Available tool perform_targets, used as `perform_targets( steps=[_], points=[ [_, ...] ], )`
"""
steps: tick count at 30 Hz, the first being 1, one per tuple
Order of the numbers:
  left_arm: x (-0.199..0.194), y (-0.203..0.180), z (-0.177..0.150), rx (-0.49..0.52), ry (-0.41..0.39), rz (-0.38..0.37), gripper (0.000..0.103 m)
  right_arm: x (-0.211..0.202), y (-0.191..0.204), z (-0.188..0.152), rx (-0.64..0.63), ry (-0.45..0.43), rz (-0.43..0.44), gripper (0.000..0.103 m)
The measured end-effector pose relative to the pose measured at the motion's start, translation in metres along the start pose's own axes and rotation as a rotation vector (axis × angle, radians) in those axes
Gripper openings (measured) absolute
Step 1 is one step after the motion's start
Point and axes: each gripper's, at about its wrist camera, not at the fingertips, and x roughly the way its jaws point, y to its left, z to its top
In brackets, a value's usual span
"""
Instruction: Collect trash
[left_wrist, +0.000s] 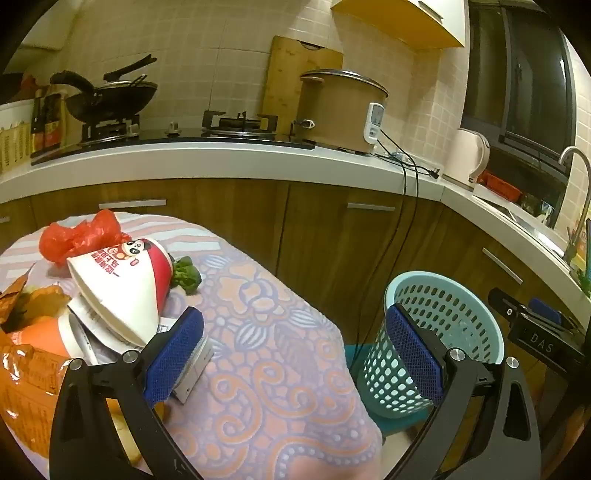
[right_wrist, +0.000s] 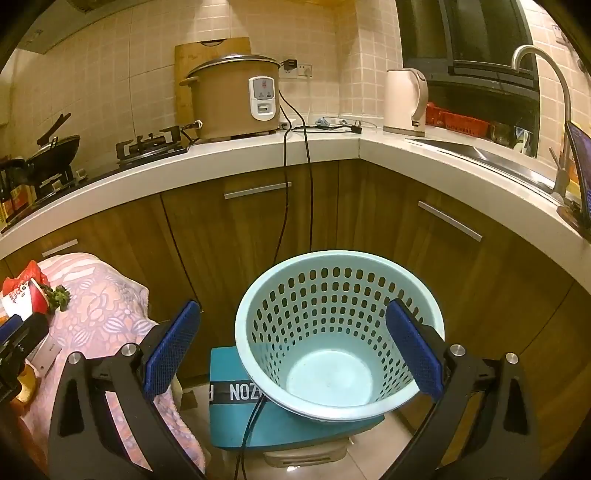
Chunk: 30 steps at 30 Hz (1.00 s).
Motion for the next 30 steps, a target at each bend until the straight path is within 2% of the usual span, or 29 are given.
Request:
perform_targets(
  steps=[21,30],
  points=[
    [-0.001,0.005,0.001,-0.017,-0.004,-0.007,0.095,0.006,0.002,-0.002,-0.006,0.012,0.003,0.096],
    [-0.012,0.007,0.006,-0.045,-0.039,-0.012,0.095,-0.01,0.007,0.002,-0.013,-0.027,0.023,0.096]
  ],
)
